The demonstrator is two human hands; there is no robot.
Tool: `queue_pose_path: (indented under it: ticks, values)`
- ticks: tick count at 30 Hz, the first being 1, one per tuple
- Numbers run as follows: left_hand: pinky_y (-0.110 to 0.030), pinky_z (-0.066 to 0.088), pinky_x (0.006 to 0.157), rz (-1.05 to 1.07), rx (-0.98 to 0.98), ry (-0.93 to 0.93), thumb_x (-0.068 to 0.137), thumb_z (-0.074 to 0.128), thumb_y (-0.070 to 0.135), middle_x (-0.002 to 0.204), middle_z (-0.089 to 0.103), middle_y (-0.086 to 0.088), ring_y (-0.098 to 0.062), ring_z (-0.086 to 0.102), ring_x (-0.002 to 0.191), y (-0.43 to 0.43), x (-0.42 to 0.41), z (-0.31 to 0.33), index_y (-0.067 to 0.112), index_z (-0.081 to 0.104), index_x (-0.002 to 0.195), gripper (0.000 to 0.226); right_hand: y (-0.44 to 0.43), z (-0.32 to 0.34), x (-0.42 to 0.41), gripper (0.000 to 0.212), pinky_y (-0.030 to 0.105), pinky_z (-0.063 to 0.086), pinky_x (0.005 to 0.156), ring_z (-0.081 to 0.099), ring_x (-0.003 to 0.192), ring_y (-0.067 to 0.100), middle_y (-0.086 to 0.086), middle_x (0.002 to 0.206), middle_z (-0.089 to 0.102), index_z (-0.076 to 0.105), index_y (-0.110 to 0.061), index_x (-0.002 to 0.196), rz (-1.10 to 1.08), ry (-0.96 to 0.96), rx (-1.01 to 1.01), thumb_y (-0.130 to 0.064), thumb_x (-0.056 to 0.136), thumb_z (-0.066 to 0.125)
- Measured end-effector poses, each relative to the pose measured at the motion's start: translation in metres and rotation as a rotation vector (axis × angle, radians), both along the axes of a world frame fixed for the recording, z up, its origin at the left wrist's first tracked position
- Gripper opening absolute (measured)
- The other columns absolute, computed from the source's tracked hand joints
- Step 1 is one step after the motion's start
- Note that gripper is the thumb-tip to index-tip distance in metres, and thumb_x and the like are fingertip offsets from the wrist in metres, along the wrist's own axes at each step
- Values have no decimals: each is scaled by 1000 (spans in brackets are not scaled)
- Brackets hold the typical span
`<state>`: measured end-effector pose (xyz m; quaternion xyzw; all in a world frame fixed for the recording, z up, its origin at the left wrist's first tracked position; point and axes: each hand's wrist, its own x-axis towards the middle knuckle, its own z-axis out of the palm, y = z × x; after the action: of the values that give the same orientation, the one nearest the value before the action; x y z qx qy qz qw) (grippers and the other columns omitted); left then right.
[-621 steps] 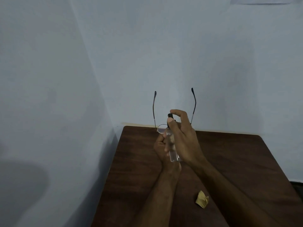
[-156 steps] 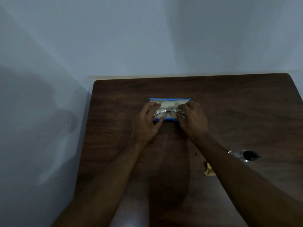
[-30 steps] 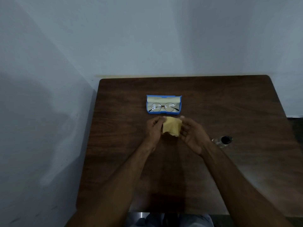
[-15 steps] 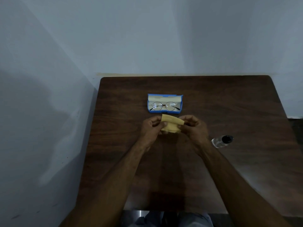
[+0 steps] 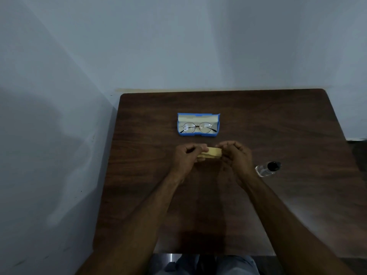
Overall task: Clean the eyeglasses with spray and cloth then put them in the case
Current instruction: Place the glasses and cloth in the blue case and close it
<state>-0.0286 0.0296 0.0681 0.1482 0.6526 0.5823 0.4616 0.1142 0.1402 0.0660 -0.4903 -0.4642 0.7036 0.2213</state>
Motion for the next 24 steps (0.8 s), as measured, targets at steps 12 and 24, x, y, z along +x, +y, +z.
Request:
queue_pose_path:
  ticks: [12,24]
  values:
    - [-31,60,98,-103,-122,237,88,74,-4,121,76,5,-8,70,115,-9,-5,-21,20,71,126,45,-2,-4,-5,24,32,57,75,71,95,22,4,100,76,77,-15,98,191,-267,73,0,80,83]
    - [-19,57,69,-132,-318,516,87,82,38,82,74,15,2,70,77,0,7,-18,29,77,92,11,-17,11,-18,10,25,50,77,61,88,6,-10,93,66,68,-24,98,438,-527,671,-18,92,73]
